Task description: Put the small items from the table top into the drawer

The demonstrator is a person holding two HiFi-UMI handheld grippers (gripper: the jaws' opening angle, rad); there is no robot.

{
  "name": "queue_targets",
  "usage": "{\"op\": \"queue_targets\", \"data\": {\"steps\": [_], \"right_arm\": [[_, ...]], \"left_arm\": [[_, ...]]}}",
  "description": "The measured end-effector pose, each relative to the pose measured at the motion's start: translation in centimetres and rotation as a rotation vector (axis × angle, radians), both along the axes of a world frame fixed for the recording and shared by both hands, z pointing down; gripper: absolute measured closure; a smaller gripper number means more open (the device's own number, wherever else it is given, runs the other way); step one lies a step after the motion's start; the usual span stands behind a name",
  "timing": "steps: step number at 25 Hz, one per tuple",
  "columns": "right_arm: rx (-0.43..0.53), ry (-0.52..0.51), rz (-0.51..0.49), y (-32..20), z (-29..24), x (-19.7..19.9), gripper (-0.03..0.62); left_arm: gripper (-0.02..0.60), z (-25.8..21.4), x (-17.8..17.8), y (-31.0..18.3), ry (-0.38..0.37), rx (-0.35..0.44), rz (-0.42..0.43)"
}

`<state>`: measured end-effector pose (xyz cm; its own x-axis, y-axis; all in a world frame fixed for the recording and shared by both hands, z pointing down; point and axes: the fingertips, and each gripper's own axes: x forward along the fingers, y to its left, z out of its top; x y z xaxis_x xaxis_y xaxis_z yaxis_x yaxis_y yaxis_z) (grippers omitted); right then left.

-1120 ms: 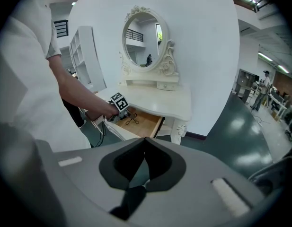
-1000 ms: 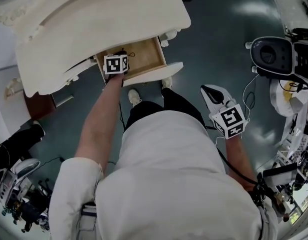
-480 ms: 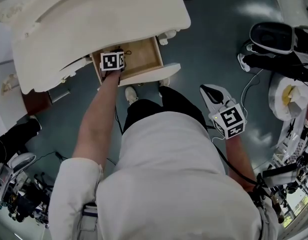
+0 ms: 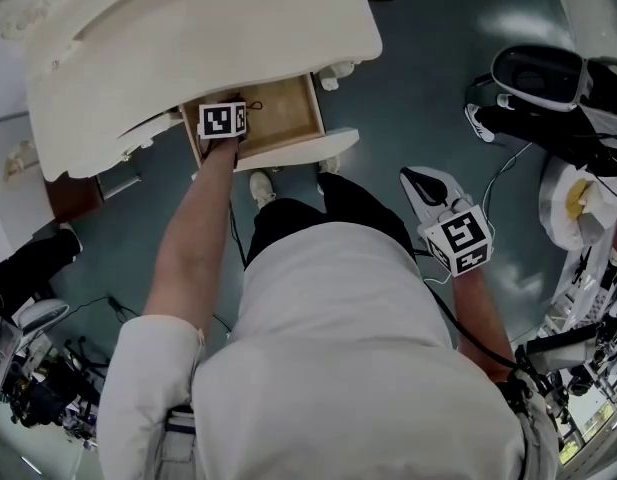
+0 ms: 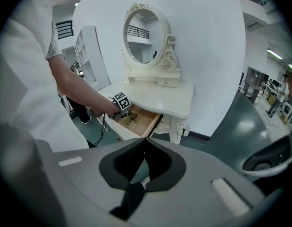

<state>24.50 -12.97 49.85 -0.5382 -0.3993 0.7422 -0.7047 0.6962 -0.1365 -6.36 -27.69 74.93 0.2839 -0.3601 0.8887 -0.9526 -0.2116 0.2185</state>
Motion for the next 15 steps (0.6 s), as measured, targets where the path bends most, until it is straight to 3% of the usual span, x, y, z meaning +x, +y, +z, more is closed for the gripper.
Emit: {"op": "queue_targets", "data": {"steps": [15], "right_arm": [[0.017, -0.094, -0.161, -3.6, 0.0, -0.8, 0.592]], "left_arm": [[0.506, -5.8, -0.9, 1.2, -0.025, 0.074, -0.084]]}}
